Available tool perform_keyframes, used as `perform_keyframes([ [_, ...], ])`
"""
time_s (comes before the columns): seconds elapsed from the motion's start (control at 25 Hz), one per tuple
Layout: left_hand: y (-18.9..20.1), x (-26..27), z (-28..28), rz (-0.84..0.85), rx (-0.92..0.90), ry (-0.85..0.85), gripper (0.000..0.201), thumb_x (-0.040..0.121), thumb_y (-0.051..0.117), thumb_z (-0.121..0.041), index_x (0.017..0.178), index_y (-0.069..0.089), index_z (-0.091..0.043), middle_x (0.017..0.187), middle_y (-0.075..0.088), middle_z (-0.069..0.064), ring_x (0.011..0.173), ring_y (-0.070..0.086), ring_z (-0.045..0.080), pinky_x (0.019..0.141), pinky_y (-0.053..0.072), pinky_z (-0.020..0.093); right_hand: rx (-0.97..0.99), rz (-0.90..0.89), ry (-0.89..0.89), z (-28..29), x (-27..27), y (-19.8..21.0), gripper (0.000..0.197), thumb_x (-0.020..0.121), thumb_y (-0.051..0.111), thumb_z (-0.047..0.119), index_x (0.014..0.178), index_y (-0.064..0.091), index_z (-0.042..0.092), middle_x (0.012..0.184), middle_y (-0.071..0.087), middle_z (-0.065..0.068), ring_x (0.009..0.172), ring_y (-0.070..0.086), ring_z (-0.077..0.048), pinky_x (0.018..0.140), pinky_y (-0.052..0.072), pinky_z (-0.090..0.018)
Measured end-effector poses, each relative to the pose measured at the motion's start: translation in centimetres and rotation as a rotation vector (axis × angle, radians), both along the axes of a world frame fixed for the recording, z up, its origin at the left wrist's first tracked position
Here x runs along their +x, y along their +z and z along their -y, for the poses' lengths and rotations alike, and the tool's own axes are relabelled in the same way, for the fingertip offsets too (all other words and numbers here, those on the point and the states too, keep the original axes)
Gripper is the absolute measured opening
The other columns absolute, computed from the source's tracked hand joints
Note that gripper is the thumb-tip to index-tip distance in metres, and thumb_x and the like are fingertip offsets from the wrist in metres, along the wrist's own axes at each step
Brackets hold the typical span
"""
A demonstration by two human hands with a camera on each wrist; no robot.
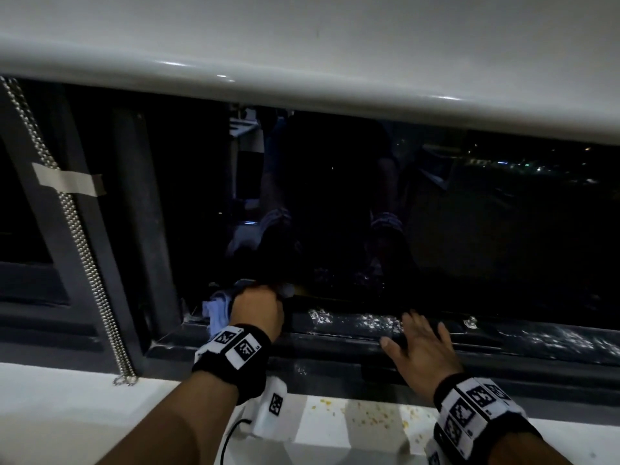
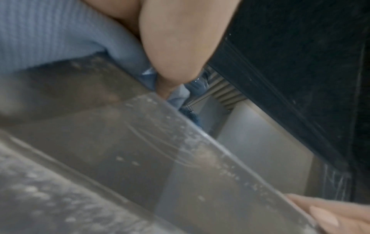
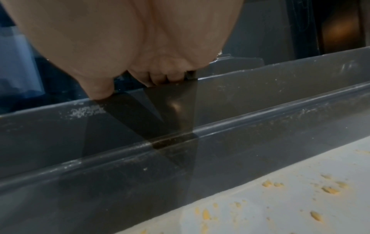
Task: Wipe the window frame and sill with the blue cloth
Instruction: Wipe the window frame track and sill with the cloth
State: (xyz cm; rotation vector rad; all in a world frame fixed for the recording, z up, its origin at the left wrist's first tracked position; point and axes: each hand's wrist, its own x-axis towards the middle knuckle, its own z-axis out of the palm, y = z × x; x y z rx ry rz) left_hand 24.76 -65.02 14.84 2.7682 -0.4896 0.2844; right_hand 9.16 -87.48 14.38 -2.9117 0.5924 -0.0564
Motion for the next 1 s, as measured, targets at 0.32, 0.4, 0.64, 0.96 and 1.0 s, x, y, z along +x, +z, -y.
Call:
perform_keyframes([
  [0.32,0.8,-1.9,3.8,-0.047,-0.159,-0.273,0.026,0.090,0.051,-0.029,0.113,0.063,-0.031,0.117,0.064,0.004,0.107,0.057,0.026,0.089,0.044,0.029,-0.040,-0.016,0.018,0.7,0.4,0.9,0.077,0.091,0.031,0.062,0.149,0.014,0.013,0.158,0.012,-0.003,0.145,0.008,-0.014,0.118,0.002,-0.035],
  [0.4,0.7,-2.7,4.0,-0.134,-0.260,-0.389,0.028,0.090,0.050,-0.023,0.110,0.065,-0.036,0.120,0.064,-0.004,0.109,0.056,0.019,0.093,0.041,0.024,-0.034,-0.006,0.021,0.6,0.4,1.0,0.078,0.091,0.032,0.062,0.149,0.015,0.013,0.158,0.014,-0.003,0.145,0.009,-0.014,0.118,0.002,-0.035],
  [0.64,0.7,-6.2,2.8,-0.220,-0.283,-0.655,0.023,0.088,0.052,-0.034,0.098,0.067,-0.020,0.103,0.067,-0.001,0.096,0.058,0.011,0.089,0.043,0.029,-0.066,0.016,0.012,0.5,0.3,0.5,0.076,0.091,0.032,0.061,0.148,0.017,0.013,0.157,0.016,-0.003,0.144,0.010,-0.013,0.117,0.002,-0.035],
  [0.96,4.9,-3.7,4.3,0.116,-0.555,-0.124,0.030,0.077,0.048,-0.023,0.092,0.070,-0.010,0.094,0.070,0.018,0.090,0.064,0.035,0.075,0.047,0.035,-0.033,0.020,0.029,0.7,0.2,0.4,0.077,0.092,0.030,0.062,0.149,0.015,0.013,0.157,0.015,-0.003,0.145,0.007,-0.013,0.118,-0.003,-0.035],
  [1.0,4.4,-4.4,5.7,0.055,-0.478,-0.124,0.027,0.078,0.050,-0.018,0.096,0.069,-0.011,0.098,0.070,0.016,0.094,0.062,0.035,0.079,0.047,0.036,-0.034,0.022,0.026,0.7,0.2,0.4,0.077,0.091,0.030,0.062,0.149,0.016,0.013,0.157,0.015,-0.004,0.145,0.007,-0.013,0.117,-0.002,-0.035],
])
